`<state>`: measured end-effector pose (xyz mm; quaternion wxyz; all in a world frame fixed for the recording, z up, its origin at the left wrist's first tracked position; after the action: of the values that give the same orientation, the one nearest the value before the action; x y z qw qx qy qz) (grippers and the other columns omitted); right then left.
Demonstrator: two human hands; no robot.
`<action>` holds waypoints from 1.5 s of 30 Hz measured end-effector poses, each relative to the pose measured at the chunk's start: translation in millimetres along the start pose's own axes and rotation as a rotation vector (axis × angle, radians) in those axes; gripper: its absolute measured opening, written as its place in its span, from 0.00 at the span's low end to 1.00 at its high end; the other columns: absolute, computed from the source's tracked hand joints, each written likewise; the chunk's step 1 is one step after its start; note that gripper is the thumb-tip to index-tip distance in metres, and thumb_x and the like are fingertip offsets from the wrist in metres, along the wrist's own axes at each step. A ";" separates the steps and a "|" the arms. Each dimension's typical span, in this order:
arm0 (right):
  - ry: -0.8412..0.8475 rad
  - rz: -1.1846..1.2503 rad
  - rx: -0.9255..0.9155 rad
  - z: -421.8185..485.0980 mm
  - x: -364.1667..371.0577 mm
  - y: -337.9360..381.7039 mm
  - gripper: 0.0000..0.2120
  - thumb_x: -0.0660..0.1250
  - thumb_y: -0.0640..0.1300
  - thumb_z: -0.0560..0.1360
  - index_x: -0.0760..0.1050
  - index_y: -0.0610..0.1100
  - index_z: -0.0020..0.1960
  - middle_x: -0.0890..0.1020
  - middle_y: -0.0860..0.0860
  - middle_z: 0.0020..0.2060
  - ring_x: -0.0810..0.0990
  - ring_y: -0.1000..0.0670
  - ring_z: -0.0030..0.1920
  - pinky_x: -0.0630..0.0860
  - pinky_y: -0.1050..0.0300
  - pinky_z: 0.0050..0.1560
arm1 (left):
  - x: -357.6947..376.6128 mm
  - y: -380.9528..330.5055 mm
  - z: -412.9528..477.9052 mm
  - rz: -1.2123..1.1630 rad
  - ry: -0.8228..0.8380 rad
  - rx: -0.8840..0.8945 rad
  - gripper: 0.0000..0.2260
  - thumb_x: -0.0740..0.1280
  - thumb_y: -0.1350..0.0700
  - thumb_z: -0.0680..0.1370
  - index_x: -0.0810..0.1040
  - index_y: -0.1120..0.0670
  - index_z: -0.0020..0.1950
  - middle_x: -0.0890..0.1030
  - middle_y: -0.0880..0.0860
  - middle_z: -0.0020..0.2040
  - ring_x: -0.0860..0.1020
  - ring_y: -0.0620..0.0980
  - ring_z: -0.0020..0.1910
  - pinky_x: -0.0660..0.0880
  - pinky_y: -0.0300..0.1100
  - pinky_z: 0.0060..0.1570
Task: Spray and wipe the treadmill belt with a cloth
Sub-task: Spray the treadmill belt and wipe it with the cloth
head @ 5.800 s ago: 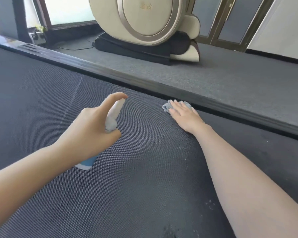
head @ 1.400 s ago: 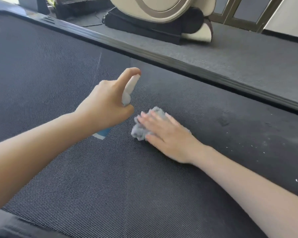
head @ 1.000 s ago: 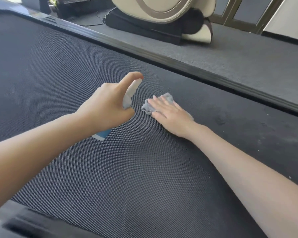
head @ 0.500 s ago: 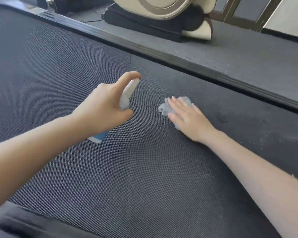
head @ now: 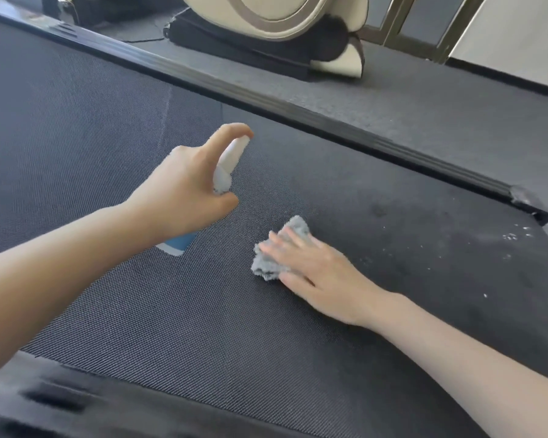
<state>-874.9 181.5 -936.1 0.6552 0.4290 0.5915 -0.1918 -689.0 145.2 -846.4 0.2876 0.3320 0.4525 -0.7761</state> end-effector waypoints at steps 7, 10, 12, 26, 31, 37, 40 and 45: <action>0.077 0.047 0.082 -70.5 9.5 21.8 0.23 0.49 0.54 0.80 0.53 0.60 0.74 0.53 0.62 0.75 0.42 0.65 0.74 0.43 0.61 0.75 | -17.6 -10.7 -3.7 -0.090 -0.008 0.049 0.30 0.68 0.64 0.68 0.66 0.47 0.68 0.74 0.47 0.29 0.74 0.41 0.31 0.67 0.31 0.32; 0.079 0.098 0.174 -108.8 13.3 28.7 0.23 0.48 0.56 0.78 0.54 0.63 0.73 0.54 0.65 0.74 0.44 0.65 0.74 0.44 0.61 0.75 | -25.8 -11.3 -11.0 -0.125 0.019 0.067 0.31 0.68 0.63 0.68 0.66 0.46 0.68 0.73 0.48 0.27 0.73 0.41 0.29 0.66 0.28 0.30; 0.073 0.141 0.250 -134.5 14.7 33.9 0.24 0.48 0.56 0.78 0.55 0.62 0.73 0.54 0.66 0.74 0.44 0.65 0.74 0.45 0.61 0.75 | -29.2 -14.9 -14.8 -0.137 0.046 0.064 0.30 0.68 0.62 0.68 0.65 0.45 0.68 0.73 0.53 0.28 0.71 0.46 0.28 0.69 0.38 0.30; -0.008 -0.051 0.326 -124.2 19.0 -5.8 0.32 0.45 0.68 0.75 0.41 0.61 0.75 0.43 0.64 0.75 0.34 0.63 0.73 0.35 0.55 0.74 | 36.6 -63.6 -24.6 -0.174 0.146 0.126 0.31 0.68 0.62 0.68 0.65 0.43 0.67 0.74 0.51 0.28 0.72 0.47 0.29 0.68 0.37 0.30; -0.084 -0.060 0.478 -108.7 -0.1 -92.2 0.27 0.43 0.62 0.79 0.41 0.59 0.76 0.43 0.62 0.76 0.36 0.61 0.74 0.39 0.48 0.76 | 59.0 -73.7 -27.4 -0.109 0.158 0.096 0.31 0.69 0.62 0.68 0.65 0.44 0.68 0.73 0.47 0.25 0.73 0.39 0.32 0.65 0.30 0.29; -0.146 -0.027 0.696 -146.2 -25.4 -190.8 0.24 0.43 0.57 0.81 0.44 0.59 0.76 0.45 0.61 0.76 0.38 0.60 0.75 0.37 0.51 0.75 | 76.0 -87.8 -31.4 0.002 0.177 0.109 0.29 0.70 0.60 0.69 0.65 0.47 0.68 0.72 0.47 0.25 0.73 0.42 0.28 0.65 0.30 0.28; -0.150 -0.042 0.696 -162.0 -30.5 -207.4 0.24 0.43 0.56 0.81 0.44 0.60 0.76 0.46 0.61 0.76 0.40 0.59 0.75 0.39 0.50 0.75 | 82.5 -94.6 -31.2 0.057 0.156 0.109 0.28 0.71 0.55 0.71 0.64 0.47 0.69 0.75 0.48 0.31 0.74 0.46 0.31 0.67 0.39 0.32; -0.134 -0.050 0.650 -174.6 -32.6 -216.9 0.24 0.43 0.55 0.81 0.44 0.59 0.76 0.46 0.60 0.76 0.40 0.58 0.76 0.39 0.49 0.75 | 95.4 -104.5 -28.5 0.147 0.114 0.097 0.24 0.66 0.57 0.71 0.62 0.46 0.65 0.73 0.47 0.31 0.73 0.49 0.31 0.67 0.43 0.36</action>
<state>-1153.5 189.9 -966.4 0.5166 0.5875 0.4650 -0.4143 -818.3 201.2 -877.5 0.3013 0.4215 0.4044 -0.7537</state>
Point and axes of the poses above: each hand's wrist, its own z-axis towards the middle knuckle, its own x-axis out of the palm, y = z × x, the point moved 5 cm from there along z, towards the middle knuckle
